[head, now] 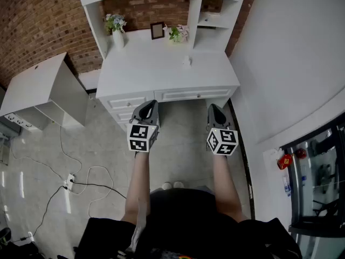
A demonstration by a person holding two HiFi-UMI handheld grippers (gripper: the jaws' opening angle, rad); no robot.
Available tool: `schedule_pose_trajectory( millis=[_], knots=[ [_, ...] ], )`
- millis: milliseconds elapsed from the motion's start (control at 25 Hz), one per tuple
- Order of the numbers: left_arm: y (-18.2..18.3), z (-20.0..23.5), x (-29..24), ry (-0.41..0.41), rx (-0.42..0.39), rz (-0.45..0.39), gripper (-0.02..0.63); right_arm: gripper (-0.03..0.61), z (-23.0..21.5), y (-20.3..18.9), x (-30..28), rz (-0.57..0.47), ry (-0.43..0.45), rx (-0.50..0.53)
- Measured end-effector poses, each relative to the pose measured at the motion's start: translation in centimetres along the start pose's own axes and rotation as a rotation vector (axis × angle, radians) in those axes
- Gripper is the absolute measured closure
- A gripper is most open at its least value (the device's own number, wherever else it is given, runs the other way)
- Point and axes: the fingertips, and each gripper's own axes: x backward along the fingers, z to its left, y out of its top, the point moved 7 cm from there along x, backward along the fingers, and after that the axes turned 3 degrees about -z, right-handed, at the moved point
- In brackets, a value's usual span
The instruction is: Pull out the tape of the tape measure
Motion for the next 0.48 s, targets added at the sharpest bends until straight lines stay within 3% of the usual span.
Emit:
schedule_pose_trajectory(
  millis=[480],
  knots=[
    [-0.76,-0.32,0.52,0.000,0.007,0.026,0.604,0.581,0.29,-0.30,0.50,0.000,0.006,-0.003]
  ],
)
